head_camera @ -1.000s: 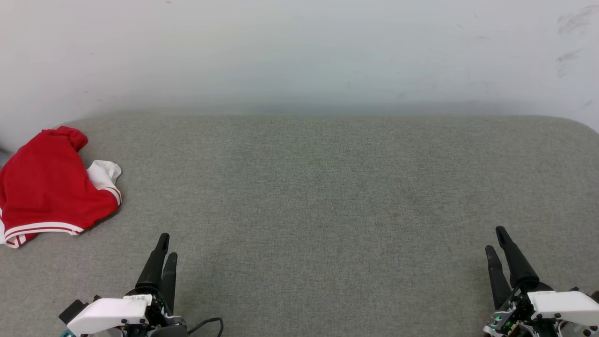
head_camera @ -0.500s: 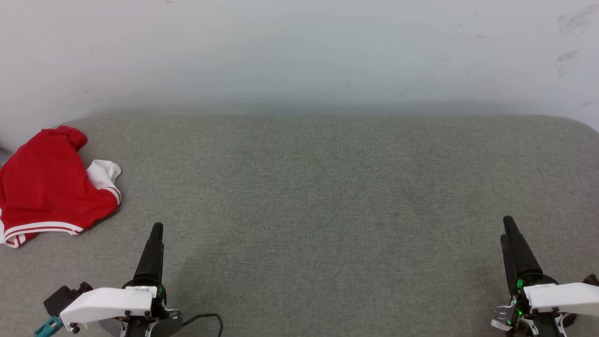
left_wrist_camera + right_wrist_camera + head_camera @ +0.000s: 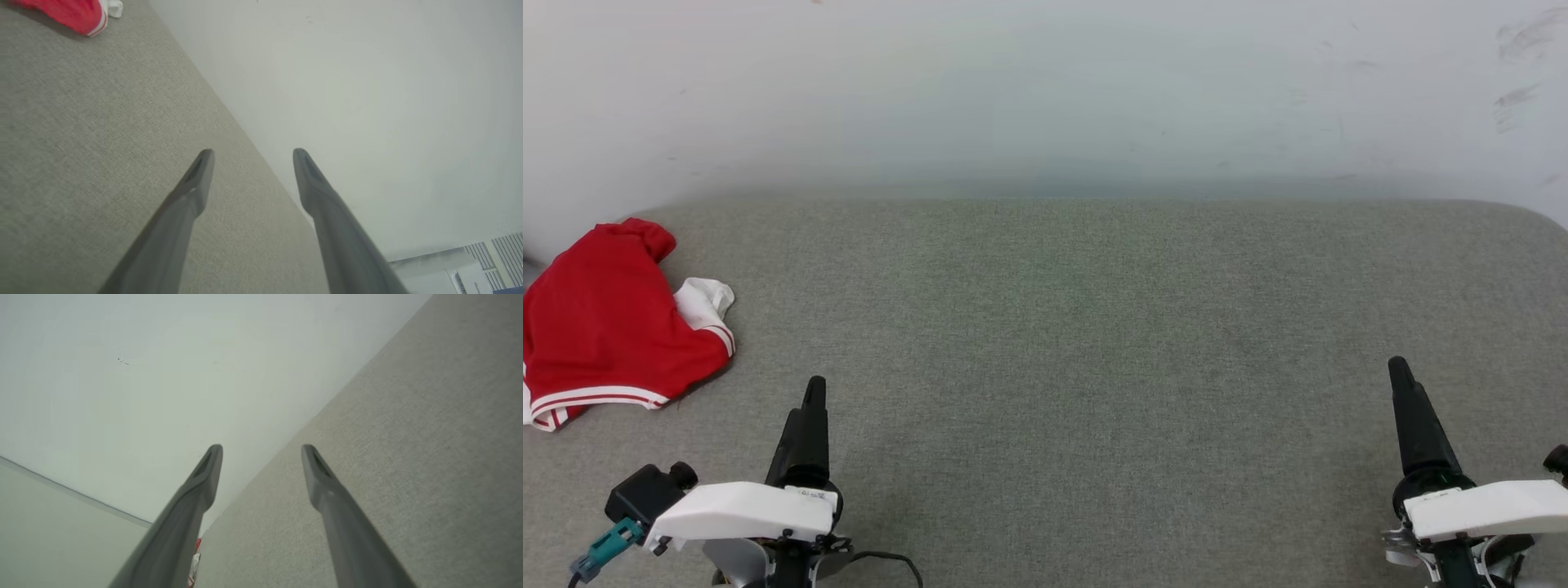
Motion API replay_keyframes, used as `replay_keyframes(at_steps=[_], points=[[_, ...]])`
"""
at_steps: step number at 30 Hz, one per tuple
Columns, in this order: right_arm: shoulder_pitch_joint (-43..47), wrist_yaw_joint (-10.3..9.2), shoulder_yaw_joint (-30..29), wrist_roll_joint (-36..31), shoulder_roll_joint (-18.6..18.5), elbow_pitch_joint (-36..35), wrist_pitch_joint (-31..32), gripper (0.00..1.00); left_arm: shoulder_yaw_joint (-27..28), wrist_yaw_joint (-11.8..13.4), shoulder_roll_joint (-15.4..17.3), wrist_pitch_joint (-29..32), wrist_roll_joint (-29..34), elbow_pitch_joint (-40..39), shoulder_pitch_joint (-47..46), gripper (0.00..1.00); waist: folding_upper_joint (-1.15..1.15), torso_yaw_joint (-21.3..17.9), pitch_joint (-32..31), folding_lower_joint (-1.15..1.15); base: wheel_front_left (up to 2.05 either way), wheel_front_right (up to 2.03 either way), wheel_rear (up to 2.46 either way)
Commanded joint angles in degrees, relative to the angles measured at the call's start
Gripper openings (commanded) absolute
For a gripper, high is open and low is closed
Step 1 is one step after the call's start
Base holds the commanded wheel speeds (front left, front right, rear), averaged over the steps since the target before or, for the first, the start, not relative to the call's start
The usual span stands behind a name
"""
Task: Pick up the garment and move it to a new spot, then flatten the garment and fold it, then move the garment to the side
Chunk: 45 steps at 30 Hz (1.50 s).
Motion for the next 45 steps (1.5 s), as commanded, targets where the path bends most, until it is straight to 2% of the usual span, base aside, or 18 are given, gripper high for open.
replay_keyframes(at_steps=[1, 18, 27, 45], points=[[-0.37, 0.01, 0.21, -2.13, 0.01, -1.54, -0.57, 1.00, -0.36, 0.29, 0.14, -0.51, 2.07, -1.19, -0.31, 1.00, 0.00, 0.01, 0.00, 0.00, 0.00, 0.00, 0.00], [0.99, 0.01, 2.02, -19.79, 0.03, -2.42, -3.93, 1.00, -3.20, 3.74, 0.45, -3.87, 19.49, -2.24, 0.77, 1.00, 0.00, 0.16, -0.03, 0.00, 0.00, 0.00, 0.00], [1.51, 0.01, 2.42, -26.91, 0.04, -2.98, -5.47, 1.00, -4.68, 5.58, 0.93, -5.44, 26.19, -2.86, 1.15, 1.00, 0.00, 0.20, -0.13, 0.00, 0.00, 0.00, 0.00], [2.38, 0.01, 2.80, -39.02, 0.07, -3.93, -8.31, 1.00, -7.20, 7.38, 1.42, -8.16, 37.25, -4.15, 2.06, 1.00, 0.00, 0.32, -0.09, 0.00, 0.00, 0.00, 0.00]])
